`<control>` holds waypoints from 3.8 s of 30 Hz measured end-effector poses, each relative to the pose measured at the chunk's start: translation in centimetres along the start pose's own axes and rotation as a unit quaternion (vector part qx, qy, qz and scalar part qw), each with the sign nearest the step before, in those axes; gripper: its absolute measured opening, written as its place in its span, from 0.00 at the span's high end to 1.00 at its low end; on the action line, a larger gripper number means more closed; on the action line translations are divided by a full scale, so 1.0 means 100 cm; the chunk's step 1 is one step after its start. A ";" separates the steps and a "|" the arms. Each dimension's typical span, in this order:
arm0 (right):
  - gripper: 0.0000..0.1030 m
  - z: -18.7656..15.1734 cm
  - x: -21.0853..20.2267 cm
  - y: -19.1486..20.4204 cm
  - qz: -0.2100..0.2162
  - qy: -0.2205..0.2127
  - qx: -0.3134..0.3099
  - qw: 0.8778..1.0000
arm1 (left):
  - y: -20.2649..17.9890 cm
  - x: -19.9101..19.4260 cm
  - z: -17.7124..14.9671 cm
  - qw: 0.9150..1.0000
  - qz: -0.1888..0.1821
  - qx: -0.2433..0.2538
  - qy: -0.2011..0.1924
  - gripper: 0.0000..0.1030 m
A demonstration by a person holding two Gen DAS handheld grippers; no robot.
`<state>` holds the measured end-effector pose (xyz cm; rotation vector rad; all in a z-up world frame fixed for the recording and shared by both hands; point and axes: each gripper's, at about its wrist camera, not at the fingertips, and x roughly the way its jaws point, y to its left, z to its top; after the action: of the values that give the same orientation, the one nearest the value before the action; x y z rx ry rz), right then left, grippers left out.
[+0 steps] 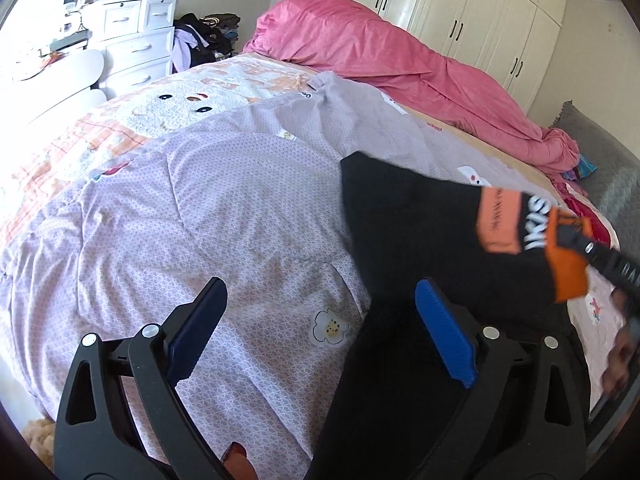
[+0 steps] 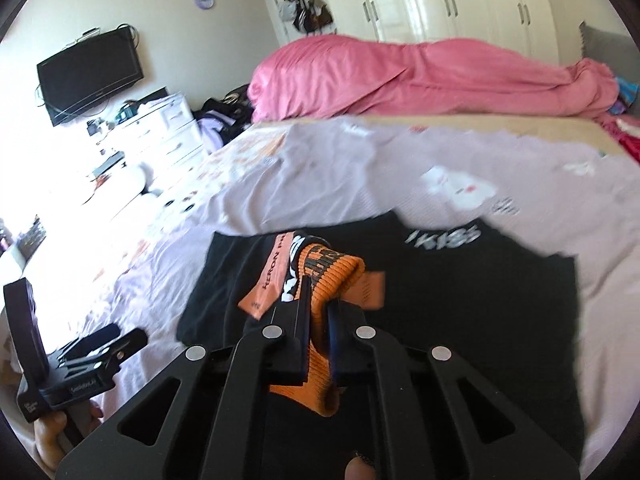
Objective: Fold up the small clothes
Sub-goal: 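Hold the cuff with the right tool and straighten it on the shirt, then open the right tool to release the orange cuff and withdraw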
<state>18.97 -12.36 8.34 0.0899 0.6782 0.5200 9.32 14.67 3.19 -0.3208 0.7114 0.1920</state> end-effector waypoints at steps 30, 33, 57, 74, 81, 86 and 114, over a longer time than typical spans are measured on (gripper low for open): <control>0.95 -0.048 -0.012 -0.133 -0.106 -0.006 0.057 0.993 | -0.112 0.045 0.021 0.993 -0.048 0.104 0.029 0.14; 0.95 -0.049 -0.010 -0.132 -0.108 -0.006 0.051 0.993 | -0.136 0.062 0.025 0.990 -0.060 0.120 0.047 0.14; 0.87 -0.071 0.019 -0.149 -0.181 0.071 0.070 0.978 | -0.153 0.146 0.004 0.977 -0.025 0.181 0.114 0.14; 0.74 -0.054 -0.006 -0.101 -0.133 0.006 -0.008 0.991 | -0.149 0.133 -0.003 0.974 -0.034 0.194 0.110 0.14; 0.73 -0.061 0.024 -0.084 -0.079 0.056 -0.020 0.995 | -0.149 0.134 -0.003 0.974 -0.033 0.196 0.112 0.14; 0.75 -0.071 0.053 -0.090 -0.115 0.117 -0.029 0.986 | -0.151 0.134 -0.003 0.973 -0.033 0.198 0.114 0.14; 0.61 -0.075 0.023 -0.102 -0.090 0.101 0.012 0.991 | -0.149 0.121 -0.007 0.975 -0.033 0.191 0.111 0.14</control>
<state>20.18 -20.80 -1.32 -0.0014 0.8817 0.3485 22.04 1.27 -2.06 0.0043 0.9388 -0.0478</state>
